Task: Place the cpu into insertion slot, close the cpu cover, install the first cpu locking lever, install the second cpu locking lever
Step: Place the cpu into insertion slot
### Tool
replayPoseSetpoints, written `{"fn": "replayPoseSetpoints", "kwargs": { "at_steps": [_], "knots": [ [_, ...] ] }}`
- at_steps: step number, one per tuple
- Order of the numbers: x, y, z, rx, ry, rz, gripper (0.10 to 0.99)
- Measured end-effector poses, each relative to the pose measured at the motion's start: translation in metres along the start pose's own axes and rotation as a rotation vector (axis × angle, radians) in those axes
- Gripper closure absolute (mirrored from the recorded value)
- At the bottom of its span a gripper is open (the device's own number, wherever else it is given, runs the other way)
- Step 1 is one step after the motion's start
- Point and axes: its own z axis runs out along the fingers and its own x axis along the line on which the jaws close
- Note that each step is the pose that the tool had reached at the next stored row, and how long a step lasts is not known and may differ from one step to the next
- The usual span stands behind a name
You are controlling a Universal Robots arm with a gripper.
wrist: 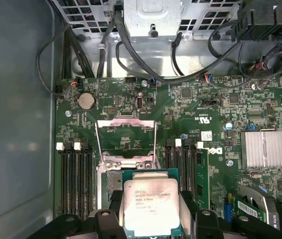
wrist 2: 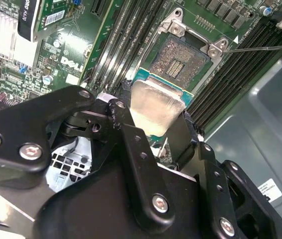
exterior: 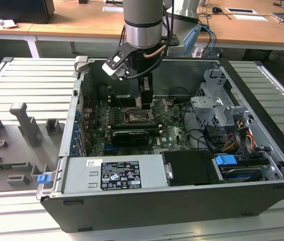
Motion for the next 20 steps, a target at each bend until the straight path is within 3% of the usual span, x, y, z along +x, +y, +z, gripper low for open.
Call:
{"fn": "replayPoseSetpoints", "kwargs": {
  "at_steps": [9, 16, 20],
  "knots": [
    [0.0003, -0.0014, 0.0057, 0.0, -0.0002, 0.0, 0.557],
    [0.0123, -0.0072, 0.0174, 0.0, -0.0001, 0.0, 0.557],
    [0.0154, -0.0089, 0.0253, 0.0, 0.0001, 0.0, 0.557]
  ]
}}
